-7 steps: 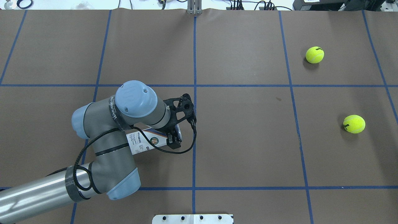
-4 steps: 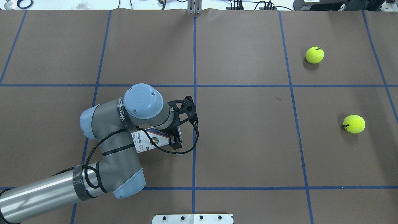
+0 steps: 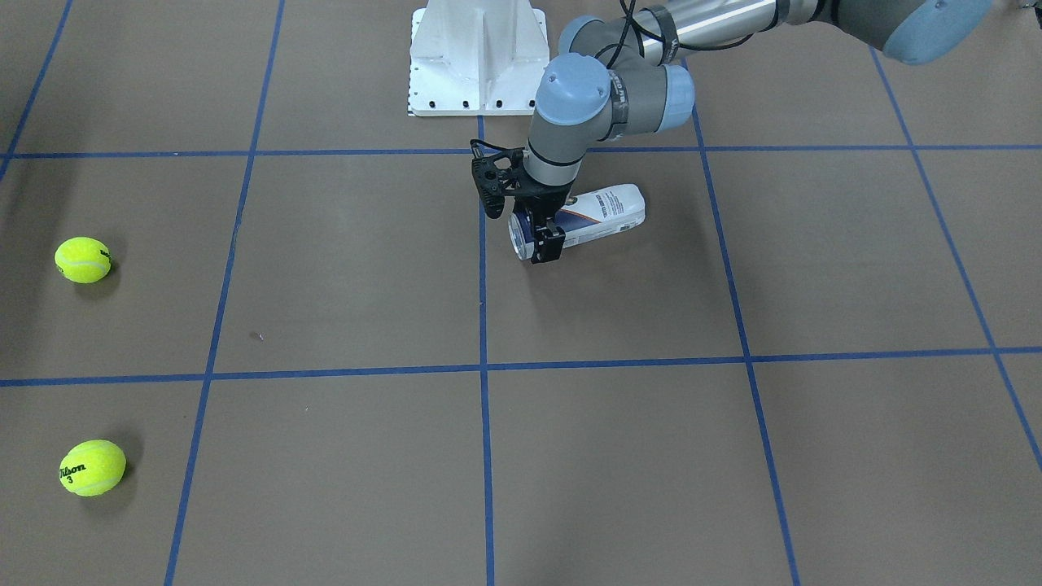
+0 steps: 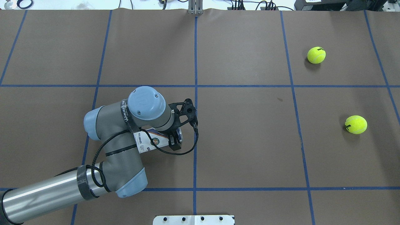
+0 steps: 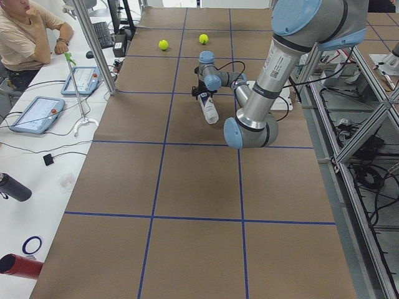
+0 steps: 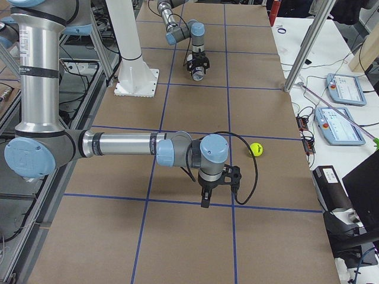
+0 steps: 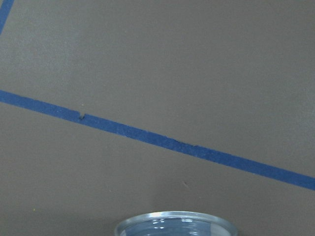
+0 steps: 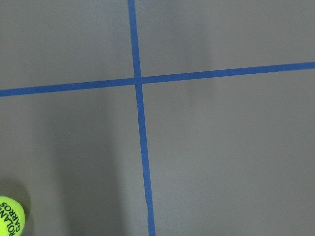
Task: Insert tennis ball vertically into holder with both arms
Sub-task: 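Close the left gripper around the can's open end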
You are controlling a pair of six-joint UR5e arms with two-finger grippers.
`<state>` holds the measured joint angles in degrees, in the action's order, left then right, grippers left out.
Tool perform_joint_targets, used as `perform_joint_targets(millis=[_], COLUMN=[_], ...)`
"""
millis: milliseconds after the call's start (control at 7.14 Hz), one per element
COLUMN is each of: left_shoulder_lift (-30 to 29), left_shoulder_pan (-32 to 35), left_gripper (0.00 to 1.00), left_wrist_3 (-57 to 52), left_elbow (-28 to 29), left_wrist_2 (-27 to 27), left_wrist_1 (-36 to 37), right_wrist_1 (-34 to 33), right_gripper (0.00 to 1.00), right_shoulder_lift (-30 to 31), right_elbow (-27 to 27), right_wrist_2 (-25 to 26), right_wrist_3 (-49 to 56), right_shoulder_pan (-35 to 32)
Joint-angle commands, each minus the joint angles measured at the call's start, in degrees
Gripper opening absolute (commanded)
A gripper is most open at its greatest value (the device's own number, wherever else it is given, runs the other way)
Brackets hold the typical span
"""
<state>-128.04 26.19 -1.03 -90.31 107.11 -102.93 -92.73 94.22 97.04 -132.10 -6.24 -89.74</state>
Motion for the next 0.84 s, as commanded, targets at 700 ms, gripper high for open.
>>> perform_joint_targets(millis=[700], left_shoulder_lift=[-0.81], left_shoulder_pan=[-0.18], left_gripper=[0.99], left_wrist_3=[-0.02], left_elbow=[1.01], left_wrist_2=[0.03], left_wrist_1=[-0.25], right_wrist_1=[0.18], right_gripper=[1.0], right_shoulder_lift=[0.0], right_elbow=[0.0], right_wrist_2=[0.0], right_wrist_3=[0.0], right_shoulder_pan=[0.44])
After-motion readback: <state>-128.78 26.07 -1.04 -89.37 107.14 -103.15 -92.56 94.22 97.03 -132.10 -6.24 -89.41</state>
